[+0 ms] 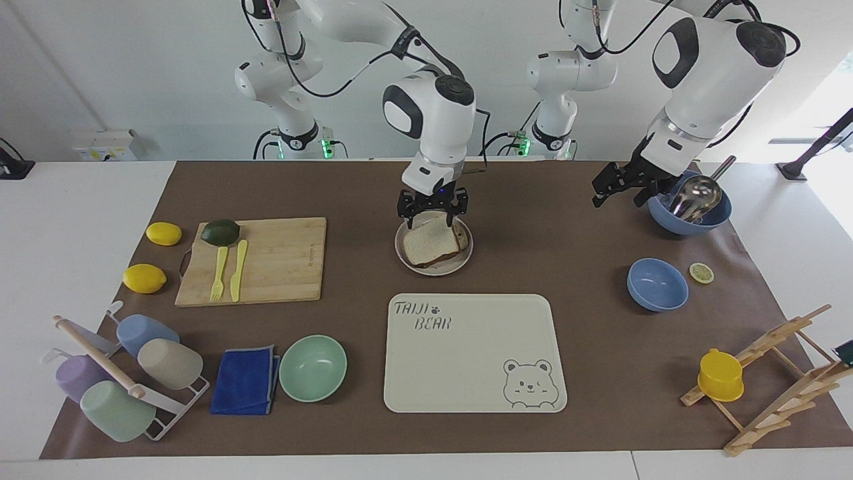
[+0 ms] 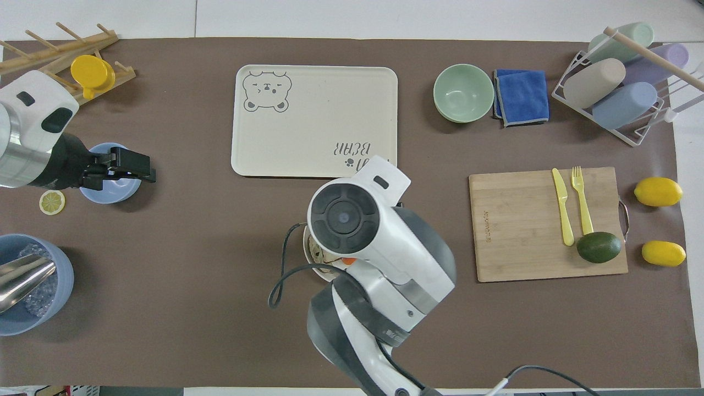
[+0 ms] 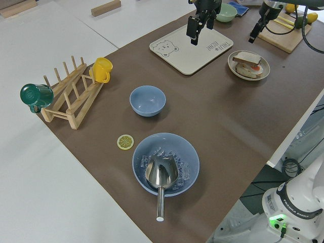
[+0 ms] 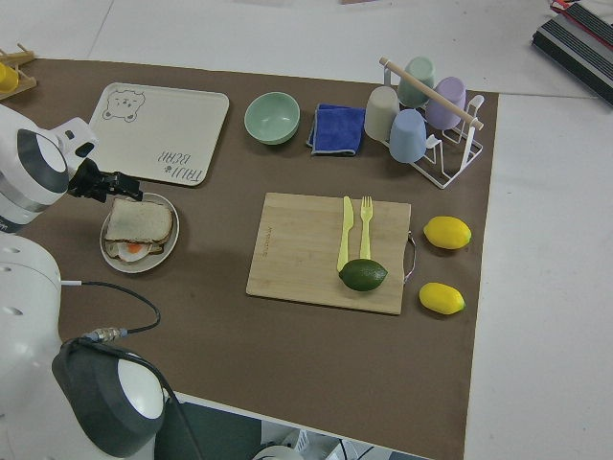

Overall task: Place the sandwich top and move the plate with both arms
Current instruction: 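Lower the bread onto the egg and open the right gripper, then grasp the plate rim with the left gripper while the right gripper withdraws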

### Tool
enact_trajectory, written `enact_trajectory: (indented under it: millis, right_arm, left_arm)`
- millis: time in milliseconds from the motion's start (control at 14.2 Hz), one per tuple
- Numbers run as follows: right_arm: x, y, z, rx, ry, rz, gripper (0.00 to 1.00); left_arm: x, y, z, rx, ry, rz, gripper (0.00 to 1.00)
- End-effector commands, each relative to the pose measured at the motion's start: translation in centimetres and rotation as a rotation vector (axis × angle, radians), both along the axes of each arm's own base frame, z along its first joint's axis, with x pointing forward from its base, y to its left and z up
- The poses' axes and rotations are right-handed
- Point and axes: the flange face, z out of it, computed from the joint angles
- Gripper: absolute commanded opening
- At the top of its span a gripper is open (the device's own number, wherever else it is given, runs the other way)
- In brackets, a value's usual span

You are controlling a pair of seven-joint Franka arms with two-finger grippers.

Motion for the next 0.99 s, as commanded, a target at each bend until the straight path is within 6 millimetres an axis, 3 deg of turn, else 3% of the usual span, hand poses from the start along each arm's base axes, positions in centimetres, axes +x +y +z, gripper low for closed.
enact_trajectory:
  millis: [0,141,212,424,706,847,918]
  right_arm:
    - [1.8,-5.3,4.1,0.050,0.001,-0.099,1.00]
    - [2.6,-7.7,5.3,0.025,0.029,-0.107,1.00]
    - [3.1,-9.7,5.9,0.010,0.044,-0.107,1.00]
    - [4.8,-19.7,8.8,-0.006,0.085,-0.102,1.00]
    - [3.8,-30.1,12.2,-0.017,0.159,-0.045,1.00]
    - [3.7,-33.7,12.4,-0.014,0.190,-0.012,1.00]
    - [3.6,-34.1,12.0,-0.009,0.202,-0.003,1.00]
  left_arm:
    - [-2.1,-1.6,-2.0,-0.034,-0.014,-0.010,1.00]
    - [-2.5,-2.9,-3.3,-0.050,-0.008,-0.022,1.00]
    - [-2.9,-4.5,-4.3,-0.060,-0.001,-0.039,1.00]
    - [-4.6,-9.0,-8.3,-0.096,-0.007,-0.033,1.00]
    - [-7.1,-15.0,-14.8,-0.130,-0.030,-0.082,1.00]
    - [-8.3,-16.9,-18.4,-0.154,-0.012,-0.070,1.00]
    - [-8.9,-17.6,-19.5,-0.152,-0.030,-0.075,1.00]
